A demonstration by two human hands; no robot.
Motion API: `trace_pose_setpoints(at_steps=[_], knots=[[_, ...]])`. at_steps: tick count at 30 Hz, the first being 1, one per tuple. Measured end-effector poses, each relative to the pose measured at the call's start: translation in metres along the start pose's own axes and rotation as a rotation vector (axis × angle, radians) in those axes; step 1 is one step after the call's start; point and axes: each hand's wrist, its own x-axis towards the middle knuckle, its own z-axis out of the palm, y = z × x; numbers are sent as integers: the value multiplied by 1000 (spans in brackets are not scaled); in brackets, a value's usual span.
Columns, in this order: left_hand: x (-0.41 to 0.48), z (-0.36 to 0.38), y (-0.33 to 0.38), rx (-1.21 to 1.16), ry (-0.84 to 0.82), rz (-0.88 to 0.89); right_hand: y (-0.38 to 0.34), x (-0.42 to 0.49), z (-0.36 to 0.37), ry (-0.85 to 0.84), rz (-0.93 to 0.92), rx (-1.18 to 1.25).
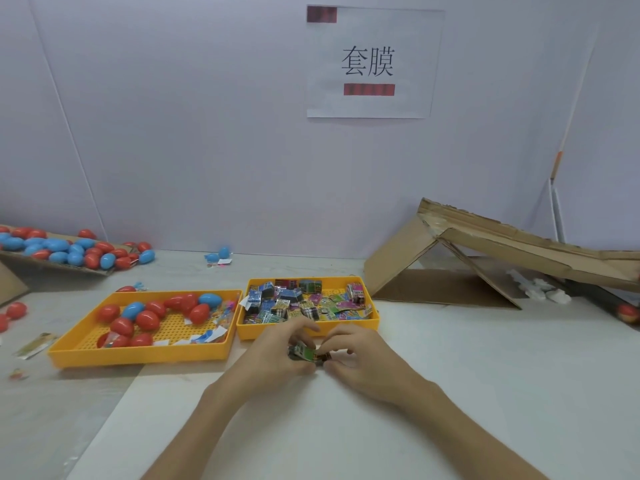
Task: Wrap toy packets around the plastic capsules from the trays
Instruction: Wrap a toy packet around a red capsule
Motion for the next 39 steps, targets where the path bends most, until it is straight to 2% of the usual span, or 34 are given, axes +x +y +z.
trace_pose_setpoints(at_steps=[14,23,39], knots=[[0,8,0,-31,47,111,-2,1,7,58,-54,-30],[2,4,-4,-74,34,70,-2,2,-1,18,-10,61],[3,4,-5,-51,22,68,-6,1,-3,-2,-45,-8]])
